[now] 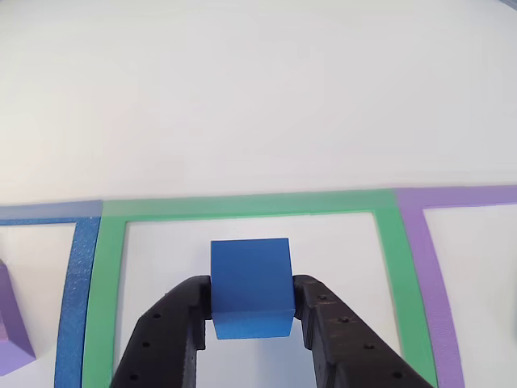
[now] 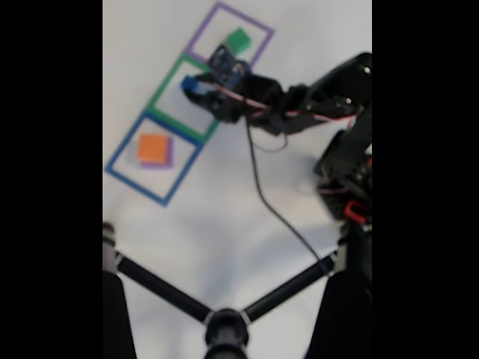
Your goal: Tower of hanoi
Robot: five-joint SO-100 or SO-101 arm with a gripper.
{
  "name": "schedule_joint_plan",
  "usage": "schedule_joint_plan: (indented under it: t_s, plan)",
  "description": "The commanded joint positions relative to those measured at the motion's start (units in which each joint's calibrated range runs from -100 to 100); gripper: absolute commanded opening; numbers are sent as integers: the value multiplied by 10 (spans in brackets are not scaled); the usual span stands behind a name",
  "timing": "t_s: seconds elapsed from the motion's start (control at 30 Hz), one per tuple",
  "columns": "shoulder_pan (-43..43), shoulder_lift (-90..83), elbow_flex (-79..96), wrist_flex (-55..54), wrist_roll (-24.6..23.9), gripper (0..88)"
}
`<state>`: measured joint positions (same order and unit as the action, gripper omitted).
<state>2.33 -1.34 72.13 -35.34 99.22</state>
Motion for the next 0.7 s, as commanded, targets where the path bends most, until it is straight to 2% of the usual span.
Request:
schedule_joint_plan:
  t_s: [0.0, 0.67]
  plan:
    - [-12, -6, 14, -27, 8, 43]
    - [3, 30, 43, -65, 8, 53]
